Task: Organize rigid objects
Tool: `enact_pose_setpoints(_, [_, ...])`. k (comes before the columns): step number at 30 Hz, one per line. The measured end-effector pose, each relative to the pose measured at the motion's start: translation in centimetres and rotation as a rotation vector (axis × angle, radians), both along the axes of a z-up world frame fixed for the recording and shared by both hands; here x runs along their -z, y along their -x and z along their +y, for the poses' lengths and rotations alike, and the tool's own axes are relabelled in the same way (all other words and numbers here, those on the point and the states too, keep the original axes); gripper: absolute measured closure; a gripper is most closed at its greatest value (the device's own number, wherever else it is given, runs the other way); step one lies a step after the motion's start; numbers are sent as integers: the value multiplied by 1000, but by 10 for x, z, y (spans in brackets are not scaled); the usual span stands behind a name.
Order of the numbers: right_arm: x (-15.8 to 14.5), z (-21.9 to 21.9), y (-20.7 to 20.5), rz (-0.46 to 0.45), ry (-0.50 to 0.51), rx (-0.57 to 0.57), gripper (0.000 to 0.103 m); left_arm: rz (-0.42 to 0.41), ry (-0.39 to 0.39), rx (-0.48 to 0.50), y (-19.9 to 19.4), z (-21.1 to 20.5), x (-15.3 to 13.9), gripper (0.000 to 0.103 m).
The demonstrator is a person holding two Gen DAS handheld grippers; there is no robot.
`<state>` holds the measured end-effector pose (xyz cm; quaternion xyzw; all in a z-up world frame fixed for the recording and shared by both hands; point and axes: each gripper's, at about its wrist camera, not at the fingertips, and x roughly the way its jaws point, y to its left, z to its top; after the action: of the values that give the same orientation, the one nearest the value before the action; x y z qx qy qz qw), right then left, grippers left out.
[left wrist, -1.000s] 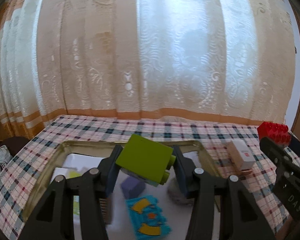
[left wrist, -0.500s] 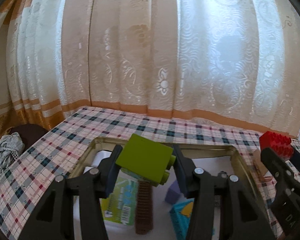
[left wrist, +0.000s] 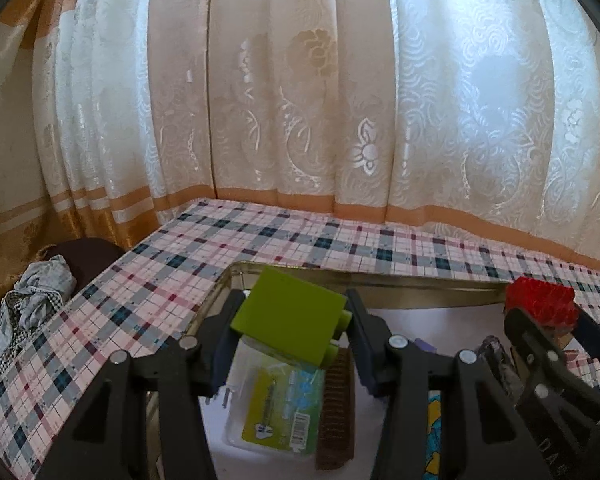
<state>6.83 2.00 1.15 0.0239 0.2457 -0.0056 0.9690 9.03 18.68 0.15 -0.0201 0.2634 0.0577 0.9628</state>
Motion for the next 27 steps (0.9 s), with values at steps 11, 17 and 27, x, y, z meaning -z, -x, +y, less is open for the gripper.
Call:
enact_pose_setpoints(11, [12, 2, -10, 64, 29, -27, 34, 32, -51, -3, -4, -7, 8, 54])
enact_pose_setpoints(17, [13, 0, -10, 82, 14, -45, 34, 55, -68, -18, -7, -6, 12, 54])
enact_pose_setpoints(27, [14, 4, -13, 106, 15, -77, 34, 70, -89, -28, -8, -9, 15, 54])
